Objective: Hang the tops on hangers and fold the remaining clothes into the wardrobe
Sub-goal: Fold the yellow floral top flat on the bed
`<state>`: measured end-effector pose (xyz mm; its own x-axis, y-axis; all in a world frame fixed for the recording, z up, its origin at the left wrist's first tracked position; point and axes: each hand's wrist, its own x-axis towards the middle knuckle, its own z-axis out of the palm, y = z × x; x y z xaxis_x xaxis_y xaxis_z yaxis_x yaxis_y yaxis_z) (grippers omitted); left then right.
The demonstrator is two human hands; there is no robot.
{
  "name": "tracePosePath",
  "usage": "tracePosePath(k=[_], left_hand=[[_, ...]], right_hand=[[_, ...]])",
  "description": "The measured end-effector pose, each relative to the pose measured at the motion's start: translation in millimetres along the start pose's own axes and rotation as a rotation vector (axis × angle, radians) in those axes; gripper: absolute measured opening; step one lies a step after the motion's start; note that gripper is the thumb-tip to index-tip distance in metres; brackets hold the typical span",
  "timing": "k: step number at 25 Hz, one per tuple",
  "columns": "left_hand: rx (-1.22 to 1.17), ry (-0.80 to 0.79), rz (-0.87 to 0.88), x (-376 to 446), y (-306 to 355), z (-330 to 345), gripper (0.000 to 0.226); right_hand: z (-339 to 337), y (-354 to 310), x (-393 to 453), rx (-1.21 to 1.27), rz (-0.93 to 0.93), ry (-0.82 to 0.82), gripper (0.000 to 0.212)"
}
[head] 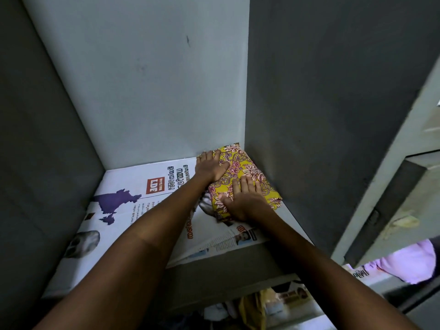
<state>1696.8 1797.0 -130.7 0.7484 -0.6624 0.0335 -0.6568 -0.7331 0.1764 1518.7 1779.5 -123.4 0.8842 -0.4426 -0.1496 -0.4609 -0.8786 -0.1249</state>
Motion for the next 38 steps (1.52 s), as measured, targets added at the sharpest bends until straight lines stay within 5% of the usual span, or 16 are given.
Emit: tracePosePath(k=[4,10,14,21,28,33,38], left_hand=[[0.072,0.111,0.022,-9.7,9.5,2.9,0.058],[-0.080,-0.085,-0.001,-63.8,24.5,-1.2,0.056],[-0.122,-0.078,-0.051,-117.0,41.8,-0.6,0.055],[-0.556,0.251,-0.222,-232.7,65.9,-4.2,0.049],[-0.998,0.475,-0.292,-343.5,111.8,-11.2,0.051],[-1.013,0.453,-0.226,-449.6,153.5,32.7,0.045],[-1.103,0.230,-0.363,-542.2,205.2,93.7,0.045]], right_hand=[[4.8,10.4,-14.6,-0.027,-0.093,-0.017,0.068],[-3.6,21.5,-43.7,0.009,-0.197,-0.096,0.068],[-3.9,25.7,-67.3,0.177,-0.254,-0.038,0.061],[-12.6,32.4,-123.0,0.848,-0.281,0.100,0.046],[9.1,47.0,-209.3,1.116,-0.360,0.161,0.041],[59.4,76.7,-295.0,1.283,-0.250,0.292,0.028],[134.6,123.2,-410.7,1.310,-0.092,0.103,0.031]])
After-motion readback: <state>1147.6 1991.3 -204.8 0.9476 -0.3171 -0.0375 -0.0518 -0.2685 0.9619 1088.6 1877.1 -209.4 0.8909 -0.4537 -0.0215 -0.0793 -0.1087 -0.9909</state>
